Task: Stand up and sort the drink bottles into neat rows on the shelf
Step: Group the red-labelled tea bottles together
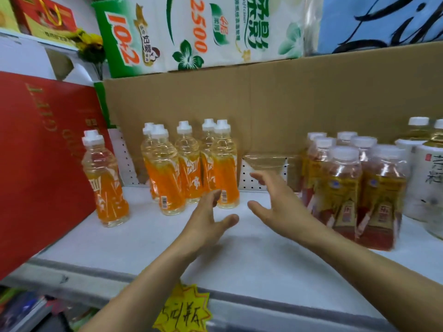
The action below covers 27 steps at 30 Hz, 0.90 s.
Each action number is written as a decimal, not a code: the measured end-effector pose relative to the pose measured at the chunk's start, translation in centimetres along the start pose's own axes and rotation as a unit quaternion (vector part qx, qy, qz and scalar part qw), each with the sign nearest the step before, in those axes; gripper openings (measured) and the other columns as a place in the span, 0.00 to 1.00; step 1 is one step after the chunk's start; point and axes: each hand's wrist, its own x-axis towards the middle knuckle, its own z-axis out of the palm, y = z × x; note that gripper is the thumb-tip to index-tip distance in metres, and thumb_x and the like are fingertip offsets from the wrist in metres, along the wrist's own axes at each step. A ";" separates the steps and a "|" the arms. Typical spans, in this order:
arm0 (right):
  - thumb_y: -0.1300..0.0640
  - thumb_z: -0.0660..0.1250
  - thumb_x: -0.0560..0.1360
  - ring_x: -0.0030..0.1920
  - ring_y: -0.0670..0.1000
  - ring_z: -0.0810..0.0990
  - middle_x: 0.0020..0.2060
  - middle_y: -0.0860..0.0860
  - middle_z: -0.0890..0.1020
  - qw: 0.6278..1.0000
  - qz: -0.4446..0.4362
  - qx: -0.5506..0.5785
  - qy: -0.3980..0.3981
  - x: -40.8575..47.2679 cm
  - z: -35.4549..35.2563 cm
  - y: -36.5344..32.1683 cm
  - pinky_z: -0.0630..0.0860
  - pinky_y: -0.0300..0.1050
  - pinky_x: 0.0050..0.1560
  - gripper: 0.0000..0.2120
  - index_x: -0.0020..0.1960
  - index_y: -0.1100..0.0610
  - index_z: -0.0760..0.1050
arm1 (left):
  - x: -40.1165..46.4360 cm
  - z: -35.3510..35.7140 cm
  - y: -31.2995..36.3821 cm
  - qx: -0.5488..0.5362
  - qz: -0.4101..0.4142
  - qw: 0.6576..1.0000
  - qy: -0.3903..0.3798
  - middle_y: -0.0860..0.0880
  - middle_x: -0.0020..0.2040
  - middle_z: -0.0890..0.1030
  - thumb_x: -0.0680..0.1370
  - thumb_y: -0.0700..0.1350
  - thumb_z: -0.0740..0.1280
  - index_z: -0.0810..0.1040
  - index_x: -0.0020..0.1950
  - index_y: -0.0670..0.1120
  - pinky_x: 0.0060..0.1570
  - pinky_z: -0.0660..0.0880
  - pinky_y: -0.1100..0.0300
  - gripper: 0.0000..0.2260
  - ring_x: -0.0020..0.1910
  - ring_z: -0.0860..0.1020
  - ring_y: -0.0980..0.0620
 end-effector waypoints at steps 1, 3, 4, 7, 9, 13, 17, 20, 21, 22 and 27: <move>0.52 0.70 0.76 0.71 0.50 0.65 0.72 0.49 0.66 0.999 0.040 0.027 -0.015 1.7 1.3 -0.5 0.67 0.49 0.70 0.31 0.74 0.51 0.59 | 0.9 -0.8 -0.7 -0.007 -0.001 1.000 -0.005 0.54 0.77 0.64 0.77 0.51 0.71 0.59 0.77 0.54 0.73 0.65 0.50 0.32 0.74 0.65 0.53; 0.52 0.73 0.74 0.71 0.52 0.66 0.72 0.51 0.66 0.984 0.139 0.108 -0.026 5.0 3.9 -1.0 0.67 0.49 0.66 0.38 0.75 0.53 0.55 | 2.8 -2.1 -1.6 -0.026 -0.008 0.999 -0.017 0.53 0.77 0.64 0.79 0.50 0.69 0.59 0.77 0.52 0.73 0.64 0.48 0.30 0.74 0.64 0.51; 0.54 0.74 0.72 0.69 0.53 0.68 0.71 0.52 0.67 0.972 0.179 0.147 -0.024 6.5 5.1 -0.9 0.68 0.48 0.64 0.40 0.75 0.53 0.53 | 3.8 -2.6 -1.9 -0.038 -0.015 0.999 -0.025 0.53 0.77 0.64 0.80 0.49 0.67 0.59 0.77 0.52 0.73 0.64 0.48 0.29 0.75 0.64 0.50; 0.58 0.78 0.69 0.63 0.52 0.73 0.66 0.51 0.71 0.948 0.222 0.227 -0.012 9.6 8.4 0.1 0.74 0.46 0.57 0.45 0.75 0.52 0.52 | 6.5 -3.1 -2.6 -0.072 -0.022 0.996 -0.056 0.53 0.78 0.62 0.82 0.50 0.63 0.56 0.79 0.53 0.72 0.61 0.48 0.27 0.76 0.62 0.48; 0.56 0.79 0.68 0.58 0.49 0.74 0.63 0.50 0.73 0.941 0.233 0.244 0.009 10.4 9.6 0.8 0.75 0.44 0.54 0.41 0.73 0.51 0.58 | 8.1 -2.6 -2.8 -0.079 -0.020 0.995 -0.058 0.52 0.80 0.57 0.83 0.52 0.60 0.50 0.80 0.53 0.74 0.58 0.47 0.29 0.78 0.58 0.47; 0.53 0.80 0.66 0.59 0.51 0.75 0.58 0.48 0.75 0.947 0.259 0.180 0.056 10.8 10.1 2.8 0.76 0.52 0.61 0.38 0.69 0.51 0.64 | 11.4 -0.9 -2.8 -0.126 -0.076 0.989 -0.009 0.49 0.81 0.50 0.83 0.49 0.60 0.39 0.80 0.53 0.76 0.53 0.42 0.34 0.79 0.51 0.44; 0.47 0.78 0.65 0.60 0.57 0.75 0.60 0.52 0.74 0.944 0.308 0.027 0.114 10.7 9.3 4.8 0.74 0.53 0.56 0.38 0.66 0.51 0.60 | 14.0 0.9 -2.0 -0.118 -0.172 0.978 0.009 0.46 0.81 0.46 0.82 0.45 0.60 0.34 0.79 0.51 0.76 0.52 0.41 0.37 0.79 0.50 0.41; 0.44 0.78 0.66 0.67 0.57 0.70 0.66 0.53 0.71 0.940 0.317 -0.010 0.128 10.9 8.6 6.1 0.72 0.54 0.59 0.41 0.69 0.54 0.58 | 14.9 1.8 -1.6 -0.074 -0.185 0.980 0.019 0.46 0.81 0.41 0.83 0.44 0.60 0.34 0.79 0.48 0.77 0.49 0.44 0.37 0.80 0.46 0.42; 0.42 0.78 0.65 0.68 0.57 0.68 0.67 0.53 0.69 0.941 0.316 -0.007 0.124 11.0 8.4 6.5 0.71 0.56 0.61 0.43 0.70 0.54 0.58 | 15.2 1.9 -1.6 -0.075 -0.177 0.981 0.025 0.46 0.81 0.43 0.82 0.43 0.61 0.37 0.80 0.48 0.77 0.49 0.43 0.37 0.80 0.46 0.42; 0.41 0.78 0.65 0.69 0.57 0.67 0.68 0.53 0.69 0.943 0.312 -0.006 0.117 11.1 8.3 6.7 0.71 0.57 0.62 0.44 0.71 0.53 0.57 | 15.6 2.1 -1.8 -0.077 -0.166 0.983 0.032 0.45 0.81 0.47 0.82 0.44 0.63 0.41 0.81 0.47 0.77 0.51 0.43 0.36 0.80 0.47 0.42; 0.41 0.75 0.68 0.72 0.56 0.63 0.71 0.53 0.66 0.953 0.286 -0.005 0.100 11.4 8.5 7.2 0.68 0.58 0.66 0.44 0.73 0.54 0.55 | 16.5 2.9 -2.4 -0.050 -0.130 0.988 0.067 0.45 0.76 0.60 0.81 0.50 0.64 0.58 0.77 0.47 0.75 0.58 0.42 0.27 0.77 0.57 0.42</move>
